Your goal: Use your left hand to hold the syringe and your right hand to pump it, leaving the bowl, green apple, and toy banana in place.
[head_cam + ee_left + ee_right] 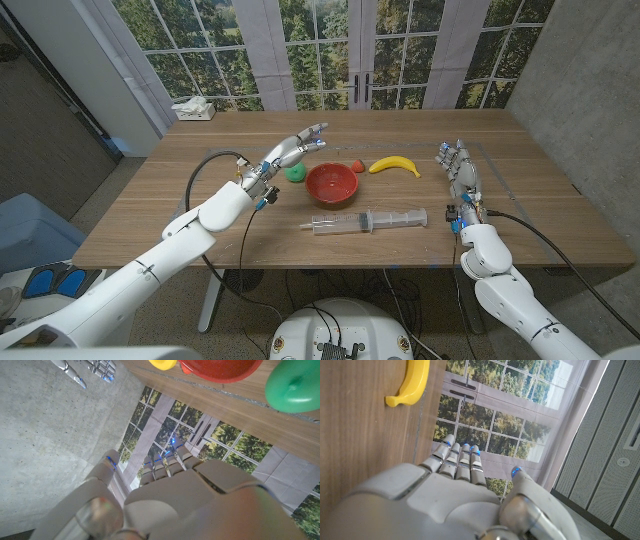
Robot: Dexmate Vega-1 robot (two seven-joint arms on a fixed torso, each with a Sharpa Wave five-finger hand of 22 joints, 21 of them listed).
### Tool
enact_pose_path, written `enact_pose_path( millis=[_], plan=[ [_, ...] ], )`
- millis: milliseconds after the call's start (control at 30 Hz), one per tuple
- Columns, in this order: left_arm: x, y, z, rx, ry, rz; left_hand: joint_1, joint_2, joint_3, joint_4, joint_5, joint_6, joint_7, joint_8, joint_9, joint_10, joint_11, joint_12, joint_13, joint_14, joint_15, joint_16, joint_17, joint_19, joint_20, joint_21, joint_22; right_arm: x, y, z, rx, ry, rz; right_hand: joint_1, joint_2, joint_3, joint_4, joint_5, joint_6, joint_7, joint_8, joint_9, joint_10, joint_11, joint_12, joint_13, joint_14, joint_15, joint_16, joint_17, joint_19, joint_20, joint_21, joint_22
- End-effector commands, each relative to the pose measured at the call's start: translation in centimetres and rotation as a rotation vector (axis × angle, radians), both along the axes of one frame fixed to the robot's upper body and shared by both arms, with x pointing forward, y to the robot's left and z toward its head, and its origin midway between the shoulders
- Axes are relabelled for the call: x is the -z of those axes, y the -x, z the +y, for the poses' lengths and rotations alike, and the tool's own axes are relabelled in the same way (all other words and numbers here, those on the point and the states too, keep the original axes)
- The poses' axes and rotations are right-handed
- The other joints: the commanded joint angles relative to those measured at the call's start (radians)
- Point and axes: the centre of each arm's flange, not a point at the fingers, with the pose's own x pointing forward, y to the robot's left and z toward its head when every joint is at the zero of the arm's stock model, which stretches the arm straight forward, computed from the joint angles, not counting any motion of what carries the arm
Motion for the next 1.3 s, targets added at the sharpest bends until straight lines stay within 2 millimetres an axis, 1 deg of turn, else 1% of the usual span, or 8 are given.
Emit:
enact_pose_path(
  millis=[33,533,800,1300],
  plan=[
    [0.0,0.1,-1.1,0.013,-0.086,-0.010,0.011,0.017,0.001,-0.011,-0.001,0.006,0.001,0.002,0.005,0.004,0.002,0.007,0.003,0.006,-0.024,-0.001,0.003,-0.002,0.007,-0.007,0.003,0.2,0.4,-0.2,0.016,-0.010,-0.013,0.003,0.005,0.003,-0.005,-0.001,0.008,0.004,0.002,0.004,0.010,-0.003,0.003,0.000,0.004,-0.002,0.009,0.004,0.007,0.001,-0.007,0.005],
    [0.0,0.9,-1.8,0.026,-0.172,-0.022,0.015,0.020,-0.003,-0.019,-0.003,0.014,0.001,0.004,0.006,0.009,0.003,0.007,0.003,0.007,-0.024,-0.001,0.004,0.000,0.007,-0.015,0.003,0.7,0.7,-0.4,0.026,-0.021,-0.020,0.000,0.005,0.006,-0.008,-0.001,0.009,0.004,0.001,0.004,0.010,-0.003,0.002,-0.001,0.005,-0.002,0.010,0.003,0.011,0.001,-0.015,0.005],
    [0.2,1.3,-1.9,0.030,-0.213,-0.021,0.019,0.022,-0.007,-0.025,-0.003,0.026,-0.003,0.007,0.006,0.018,-0.004,0.008,0.003,0.020,-0.026,0.002,0.004,0.008,0.014,-0.020,0.003,1.0,1.0,-0.3,0.025,-0.025,-0.020,-0.001,0.005,0.007,-0.009,-0.002,0.009,0.004,0.001,0.004,0.011,-0.003,0.002,-0.001,0.005,-0.002,0.011,0.003,0.012,0.001,-0.019,0.005],
    [0.6,2.3,-2.5,0.028,-0.295,-0.034,0.026,0.021,-0.011,-0.036,-0.004,0.038,-0.002,0.007,0.007,0.040,-0.007,0.012,0.004,0.031,-0.027,0.003,0.003,0.017,0.018,-0.027,0.004,1.7,2.0,-0.2,0.031,-0.033,-0.028,-0.003,0.004,0.009,-0.012,-0.002,0.009,0.004,0.000,0.004,0.013,-0.002,0.002,-0.002,0.005,-0.001,0.011,0.002,0.016,0.002,-0.026,0.005]
  ],
)
